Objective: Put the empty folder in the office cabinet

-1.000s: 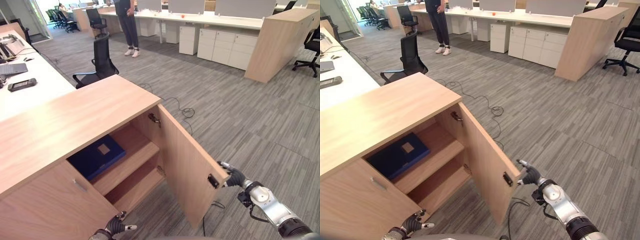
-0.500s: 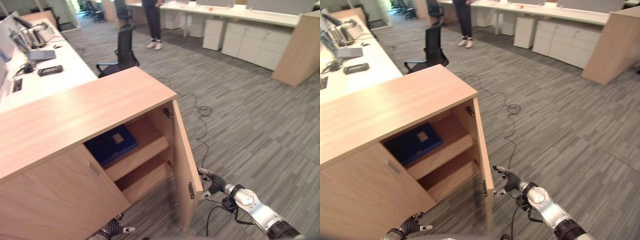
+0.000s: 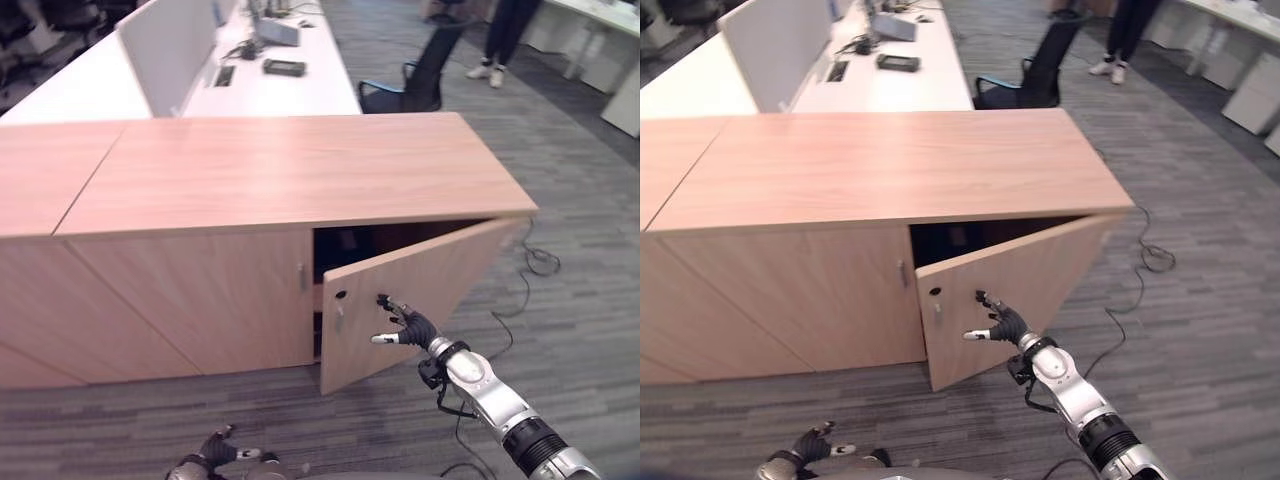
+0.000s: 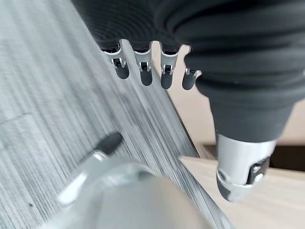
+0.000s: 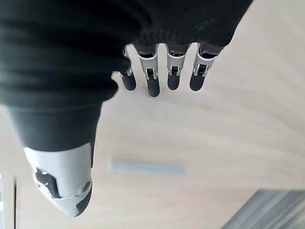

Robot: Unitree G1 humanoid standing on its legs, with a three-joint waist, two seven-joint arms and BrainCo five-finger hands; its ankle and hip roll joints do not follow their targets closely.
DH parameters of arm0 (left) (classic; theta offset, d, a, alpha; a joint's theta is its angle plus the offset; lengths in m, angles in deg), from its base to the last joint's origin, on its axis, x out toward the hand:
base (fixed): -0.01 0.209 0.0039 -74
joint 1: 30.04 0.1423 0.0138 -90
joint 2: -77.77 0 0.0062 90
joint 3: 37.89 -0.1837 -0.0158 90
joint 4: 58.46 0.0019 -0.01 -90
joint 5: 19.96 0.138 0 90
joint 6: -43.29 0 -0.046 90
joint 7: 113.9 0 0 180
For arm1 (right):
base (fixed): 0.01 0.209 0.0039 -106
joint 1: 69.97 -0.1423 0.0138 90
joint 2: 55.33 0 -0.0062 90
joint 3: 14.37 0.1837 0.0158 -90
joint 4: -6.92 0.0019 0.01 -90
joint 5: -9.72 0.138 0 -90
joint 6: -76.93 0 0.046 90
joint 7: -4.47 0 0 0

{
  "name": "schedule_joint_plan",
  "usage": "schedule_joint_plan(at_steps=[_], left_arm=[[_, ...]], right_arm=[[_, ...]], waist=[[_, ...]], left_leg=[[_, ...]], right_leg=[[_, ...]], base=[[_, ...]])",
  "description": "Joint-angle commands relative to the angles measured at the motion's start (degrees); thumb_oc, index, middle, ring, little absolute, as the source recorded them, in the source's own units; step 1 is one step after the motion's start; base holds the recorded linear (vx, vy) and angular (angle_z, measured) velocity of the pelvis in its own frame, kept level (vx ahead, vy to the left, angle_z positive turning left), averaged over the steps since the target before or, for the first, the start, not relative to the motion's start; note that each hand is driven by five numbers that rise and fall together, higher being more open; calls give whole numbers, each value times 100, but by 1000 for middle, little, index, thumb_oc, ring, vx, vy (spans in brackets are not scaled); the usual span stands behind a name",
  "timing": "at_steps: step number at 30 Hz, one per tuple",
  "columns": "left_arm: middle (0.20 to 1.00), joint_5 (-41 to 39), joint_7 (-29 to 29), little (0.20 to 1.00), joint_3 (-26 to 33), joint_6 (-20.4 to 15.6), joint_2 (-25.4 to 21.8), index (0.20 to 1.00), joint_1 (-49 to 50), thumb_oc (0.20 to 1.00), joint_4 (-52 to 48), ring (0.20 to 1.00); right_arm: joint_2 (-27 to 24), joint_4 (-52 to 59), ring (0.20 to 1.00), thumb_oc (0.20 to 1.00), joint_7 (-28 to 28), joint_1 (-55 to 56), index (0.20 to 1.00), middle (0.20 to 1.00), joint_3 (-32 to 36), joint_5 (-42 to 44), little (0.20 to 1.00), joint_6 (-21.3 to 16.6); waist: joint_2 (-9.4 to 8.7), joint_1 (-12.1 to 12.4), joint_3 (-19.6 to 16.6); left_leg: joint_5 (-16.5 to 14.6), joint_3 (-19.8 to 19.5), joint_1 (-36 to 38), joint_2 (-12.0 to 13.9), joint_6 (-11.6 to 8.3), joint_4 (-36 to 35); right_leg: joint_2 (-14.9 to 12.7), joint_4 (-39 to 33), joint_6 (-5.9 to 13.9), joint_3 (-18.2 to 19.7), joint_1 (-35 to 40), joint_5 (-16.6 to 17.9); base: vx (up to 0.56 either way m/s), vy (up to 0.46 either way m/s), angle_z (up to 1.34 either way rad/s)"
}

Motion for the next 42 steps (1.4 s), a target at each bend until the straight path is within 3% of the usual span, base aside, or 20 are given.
schedule_joint_plan(at_steps=[1,2,3,4,5,6,7,9,10,14,18,30,34,42], left_arm=[[1000,118,66,1000,-35,-92,-165,1000,-54,1000,-417,1000],[1000,73,66,1000,-24,-76,-219,1000,28,1000,-681,1000],[1000,11,66,1000,-15,-68,-242,1000,98,1000,-896,1000],[1000,5,68,1000,-15,-62,-262,1000,142,1000,-1005,1000],[1000,-74,88,1000,1,-49,-308,1000,261,1000,-1452,1000],[1000,-75,90,1000,2,-43,-312,1000,264,1000,-1462,1000],[1000,-139,139,1000,6,-49,-349,1000,339,1000,-1642,1000],[1000,-245,116,1000,85,-25,-433,1000,426,1000,-2012,1000],[1000,-314,319,1000,82,17,-517,1000,596,1000,-2542,1000],[1000,-635,569,1000,259,65,-751,1000,999,1000,-3151,1000],[1000,-716,855,1000,149,154,-915,1000,1293,1000,-3456,1000],[1000,-920,1049,1000,253,343,-1118,1000,1553,1000,-4110,1000],[1000,-748,895,1000,80,209,-892,1000,1300,1000,-3016,1000],[1000,-595,904,1000,148,223,-674,1000,1255,1000,-3077,1000]], right_arm=[[435,14,1000,1000,-102,-818,1000,1000,165,213,1000,-377],[438,-98,1000,1000,-185,-893,1000,1000,241,123,1000,-365],[435,-182,1000,1000,-287,-936,1000,1000,346,41,1000,-332],[456,-242,1000,1000,-353,-926,1000,1000,448,32,1000,-317],[431,-362,1000,1000,-511,-863,1000,1000,703,97,1000,-309],[432,-364,1000,1000,-511,-865,1000,1000,705,97,1000,-310],[373,-428,1000,1000,-591,-822,1000,1000,860,124,1000,-307],[200,-606,1000,1000,-799,-862,1000,1000,1106,115,1000,-315],[48,-701,1000,1000,-849,-873,1000,1000,1345,-13,1000,-210],[-209,-1320,1000,1000,-1055,-1112,1000,1000,1713,113,1000,-100],[-654,-2200,1000,1000,-1192,-1444,1000,1000,1958,311,1000,-2],[-1087,-3012,1000,1000,-1159,-1727,1000,1000,2085,514,1000,29],[-953,-2958,1000,1000,-1160,-1686,1000,1000,2020,545,1000,-41],[-210,-1652,1000,1000,-895,-432,1000,1000,2140,396,1000,-168]], waist=[[129,251,155],[173,299,204],[240,314,284],[256,300,316],[293,275,346],[303,278,331],[311,267,318],[291,234,315],[262,217,262],[285,336,76],[375,379,-52],[516,315,-91],[530,234,-86],[560,0,-31]], left_leg=[[-554,-448,76,107,-14,231],[-569,-519,114,25,83,153],[-438,-531,98,-6,178,68],[-411,-607,138,-43,207,-41],[-347,-841,238,-119,169,-281],[-324,-840,216,-101,166,-286],[-290,-985,219,-142,127,-370],[-319,-1202,242,-182,64,-436],[-333,-1394,268,-276,57,-502],[-276,-1484,297,-290,24,-609],[-237,-1653,368,-242,-82,-683],[-171,-1786,412,-148,-179,-714],[-168,-1746,444,-132,-189,-712],[-214,-1583,493,-156,-152,-722]], right_leg=[[6,1331,165,306,-365,-757],[-203,1760,331,326,-549,-592],[-333,2130,366,344,-769,-269],[-367,2307,480,552,-941,-204],[-96,1907,473,1137,-1109,-392],[-68,1860,457,1127,-1112,-354],[77,1398,442,1381,-1055,-460],[102,527,495,1881,-1029,-274],[186,206,537,2337,-994,-157],[149,-190,531,2140,-659,-10],[284,-558,455,1939,-280,-58],[408,-639,354,1769,-118,-181],[436,-633,333,1798,-118,-192],[392,-608,359,1876,-190,-119]], base=[[27,211,34],[-34,205,35],[-59,161,43],[-49,55,66],[4,-9,67],[33,-77,80],[40,-115,69],[120,-165,66],[132,-146,75],[95,-98,74],[69,-82,25],[13,-22,2],[0,0,0],[-9,36,-6]])
